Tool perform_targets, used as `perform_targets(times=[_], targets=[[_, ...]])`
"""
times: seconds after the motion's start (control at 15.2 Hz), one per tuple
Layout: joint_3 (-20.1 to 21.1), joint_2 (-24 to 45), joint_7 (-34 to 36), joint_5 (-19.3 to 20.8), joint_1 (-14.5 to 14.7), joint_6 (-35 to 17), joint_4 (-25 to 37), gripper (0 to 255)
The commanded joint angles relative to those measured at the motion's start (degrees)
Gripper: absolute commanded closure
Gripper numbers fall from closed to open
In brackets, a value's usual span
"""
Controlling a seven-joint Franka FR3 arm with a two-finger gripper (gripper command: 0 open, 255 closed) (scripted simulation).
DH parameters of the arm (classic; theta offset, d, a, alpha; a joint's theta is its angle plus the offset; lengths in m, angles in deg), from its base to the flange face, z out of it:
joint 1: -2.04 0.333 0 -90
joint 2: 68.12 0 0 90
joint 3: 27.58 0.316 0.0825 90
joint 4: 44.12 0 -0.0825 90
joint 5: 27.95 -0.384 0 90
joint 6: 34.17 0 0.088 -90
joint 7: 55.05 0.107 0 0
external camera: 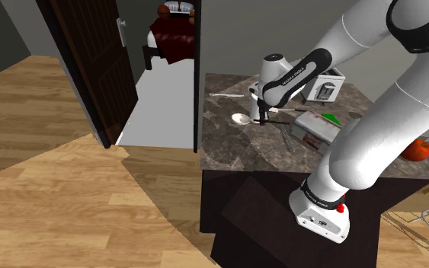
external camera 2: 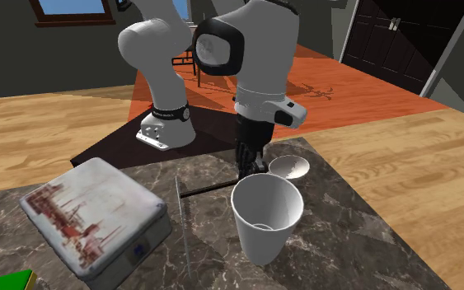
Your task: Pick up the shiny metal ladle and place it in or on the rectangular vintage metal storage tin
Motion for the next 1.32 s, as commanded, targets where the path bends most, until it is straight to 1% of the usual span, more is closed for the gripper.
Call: perform_targets(times=[0.0,0.66,1.19,1.25], targets=[[0.27,-2.00,0.11,0.40,-0.11,2.22,0.23,255],[2.01,-10.44,-0.39,0.72,-0.53,12.63,2.38,255],[3.62,-15.63,-1.21,0.07,-0.63,20.43,5.08,255],[3.70,-15.86,-1.25,0.02,-0.63,20.82,5.24,255]])
